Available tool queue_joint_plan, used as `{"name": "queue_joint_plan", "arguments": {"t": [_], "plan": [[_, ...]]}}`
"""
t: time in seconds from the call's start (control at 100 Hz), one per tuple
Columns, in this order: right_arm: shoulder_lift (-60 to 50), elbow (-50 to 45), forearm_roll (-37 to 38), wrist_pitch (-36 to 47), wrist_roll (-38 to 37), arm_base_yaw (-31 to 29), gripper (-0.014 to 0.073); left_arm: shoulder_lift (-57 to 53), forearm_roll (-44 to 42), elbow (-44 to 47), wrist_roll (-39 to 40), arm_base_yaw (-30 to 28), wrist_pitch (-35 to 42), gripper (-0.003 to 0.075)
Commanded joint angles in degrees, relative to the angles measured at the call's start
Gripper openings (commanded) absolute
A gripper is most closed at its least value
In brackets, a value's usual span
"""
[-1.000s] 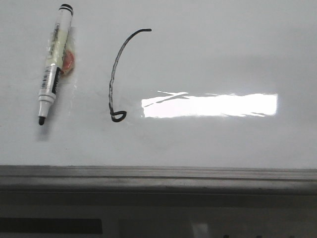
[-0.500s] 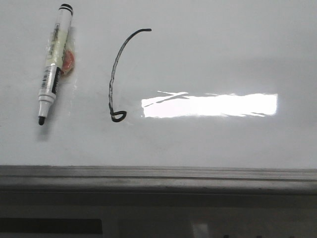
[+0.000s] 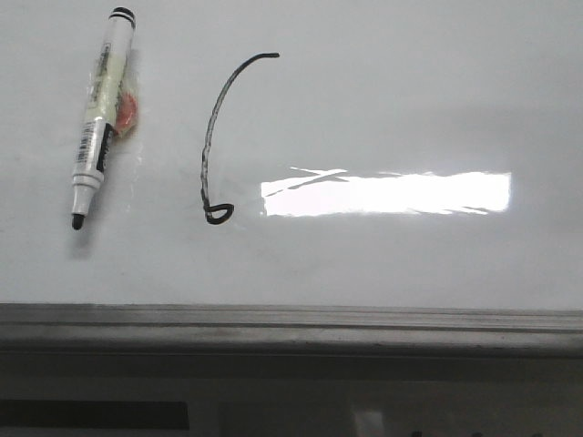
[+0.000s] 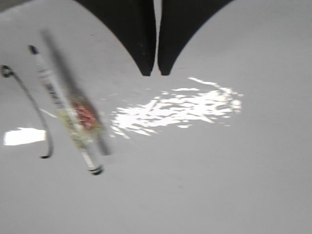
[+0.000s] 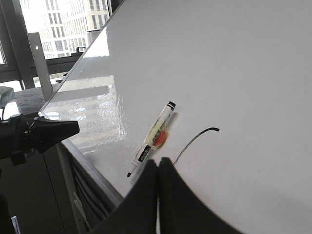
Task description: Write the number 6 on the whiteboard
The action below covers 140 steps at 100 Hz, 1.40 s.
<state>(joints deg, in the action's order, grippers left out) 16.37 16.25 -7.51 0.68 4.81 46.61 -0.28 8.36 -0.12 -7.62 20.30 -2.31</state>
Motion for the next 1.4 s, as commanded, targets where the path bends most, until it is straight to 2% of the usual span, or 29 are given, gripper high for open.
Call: {"name": "queue_joint_plan", "arguments": {"t": [0.0, 0.07, 0.26, 1.05, 1.19, 1.39], "plan": [[0.21, 1.35, 0.58, 4.75, 0.16, 0.01, -0.0064, -0.58, -0.45, 0.12, 0.08, -6.4, 4.2, -0.002], [0.21, 1.35, 0.58, 4.75, 0.16, 0.01, -0.0064, -1.8, -0.57, 1.72, 0.08, -10.44, 3.71, -0.002], [0.21, 1.35, 0.58, 4.61, 0.16, 0.01, -0.0064, -1.8, -0.6, 1.54, 0.18, -15.82, -12.81, -0.002], [0.21, 1.11, 0.7, 4.23, 0.16, -0.88, -0.0064, -1.72, -0.72, 1.54, 0.18, -16.2, -12.65, -0.002], [0.32, 0.29, 0.7, 4.56, 0.16, -7.54, -0.0064, -1.72, -0.72, 1.54, 0.18, -16.2, -12.65, -0.002], [0.32, -3.51, 0.7, 5.22, 0.16, -28.37, -0.0064, -1.72, -0.72, 1.54, 0.18, -16.2, -12.65, -0.002]]}}
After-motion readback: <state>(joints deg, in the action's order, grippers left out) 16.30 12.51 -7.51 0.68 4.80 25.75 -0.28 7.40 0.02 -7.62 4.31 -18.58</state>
